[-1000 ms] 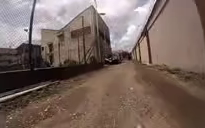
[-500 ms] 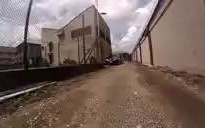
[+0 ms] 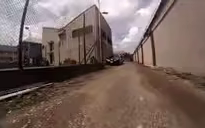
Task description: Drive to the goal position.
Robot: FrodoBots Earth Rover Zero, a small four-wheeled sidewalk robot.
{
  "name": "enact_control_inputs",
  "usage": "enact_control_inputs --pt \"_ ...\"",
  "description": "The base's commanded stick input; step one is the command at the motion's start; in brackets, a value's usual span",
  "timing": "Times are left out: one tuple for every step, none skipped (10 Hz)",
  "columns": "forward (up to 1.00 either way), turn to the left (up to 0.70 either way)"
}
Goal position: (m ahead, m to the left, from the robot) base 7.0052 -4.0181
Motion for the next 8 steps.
enact_control_inputs --pt "0.5 0.02" --pt "0.5 0.02" --pt "0.5 0.02" --pt "0.5 0.02" --pt "0.5 0.02" --pt "0.5 0.02" --pt "0.5 0.02" --pt "0.5 0.02"
